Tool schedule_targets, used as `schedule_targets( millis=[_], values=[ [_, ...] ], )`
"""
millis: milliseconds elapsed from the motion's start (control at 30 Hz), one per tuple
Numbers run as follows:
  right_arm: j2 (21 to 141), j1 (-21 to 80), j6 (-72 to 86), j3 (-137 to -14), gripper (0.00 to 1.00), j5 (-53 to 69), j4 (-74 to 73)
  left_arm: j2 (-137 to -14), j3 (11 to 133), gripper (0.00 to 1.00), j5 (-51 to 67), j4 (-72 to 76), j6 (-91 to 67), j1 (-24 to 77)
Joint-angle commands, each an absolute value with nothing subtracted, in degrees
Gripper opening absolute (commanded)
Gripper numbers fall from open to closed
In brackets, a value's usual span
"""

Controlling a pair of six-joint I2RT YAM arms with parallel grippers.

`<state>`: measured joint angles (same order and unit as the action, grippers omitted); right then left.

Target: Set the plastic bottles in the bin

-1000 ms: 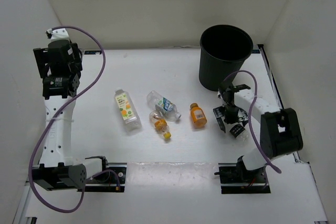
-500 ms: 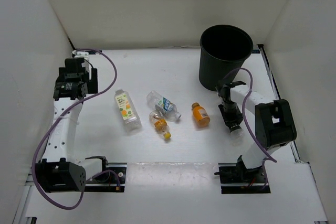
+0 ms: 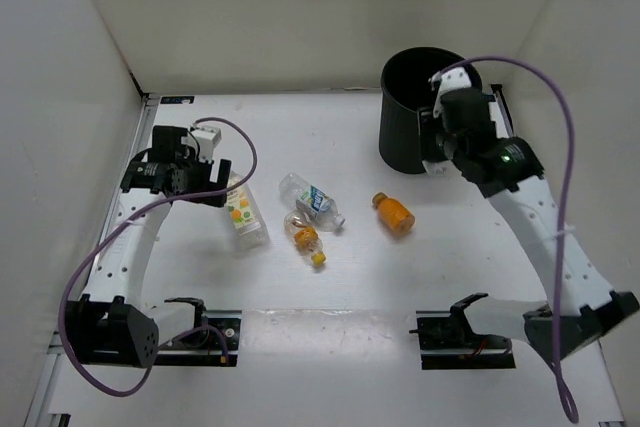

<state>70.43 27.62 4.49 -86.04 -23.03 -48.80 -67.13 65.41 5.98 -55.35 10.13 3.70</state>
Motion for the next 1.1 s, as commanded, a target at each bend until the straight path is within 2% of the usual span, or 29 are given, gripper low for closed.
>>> schedule_targets(
  millis=[0, 67, 133, 167, 367, 500, 533, 600, 633, 667, 800, 1067],
  values=[
    [68.21, 27.43, 0.54, -89.3, 0.0, -18.46, -30.98, -65.83, 63.73, 1.0, 6.5, -54.15, 7.57, 4.22],
    [70.03, 25.68, -0.26, -89.3, 0.02, -18.45, -19.5, -65.83, 61.97, 1.0, 6.5, -53.18, 6.25, 4.22],
    [73.54, 24.18, 0.43, -91.83, 0.07, -20.03, -15.4, -65.31, 59.87, 1.0, 6.5, -52.12, 4.49, 4.22],
    [78.7, 22.95, 1.74, -94.11, 0.07, -25.0, -14.51, -65.3, 59.33, 1.0, 6.5, -51.51, 4.48, 4.22],
    [100.59, 19.96, 7.38, -116.68, 0.13, -36.99, -22.06, -66.52, 57.66, 1.0, 12.12, -50.45, 1.94, 5.36],
    [107.3, 19.42, 7.38, -119.08, 0.43, -37.01, -24.34, -71.26, 60.73, 1.0, 12.66, -49.92, 0.01, 7.73],
    [108.01, 19.42, 7.38, -119.79, 0.63, -37.0, -26.26, -72.32, 61.25, 1.0, 12.66, -49.92, 0.0, 7.73],
    [108.54, 19.42, 10.01, -119.79, 0.8, -36.48, -27.77, -75.21, 63.18, 1.0, 12.66, -49.92, -1.4, 8.26],
    [107.94, 19.42, 10.63, -118.05, 0.95, -36.47, -27.77, -76.1, 63.8, 1.0, 14.05, -49.92, -1.41, 8.26],
    [107.41, 19.42, 11.24, -117.25, 0.99, -35.0, -27.77, -76.98, 64.5, 1.0, 14.06, -50.44, -1.41, 8.26],
    [104.34, 19.42, 11.25, -115.41, 0.99, -32.44, -27.77, -82.51, 68.89, 1.0, 13.89, -51.5, -3.86, 9.49],
    [95.2, 20.57, 12.82, -106.98, 0.99, -32.34, -28.3, -94.04, 77.51, 1.0, 1.26, -55.72, -6.15, 10.54]
  ],
)
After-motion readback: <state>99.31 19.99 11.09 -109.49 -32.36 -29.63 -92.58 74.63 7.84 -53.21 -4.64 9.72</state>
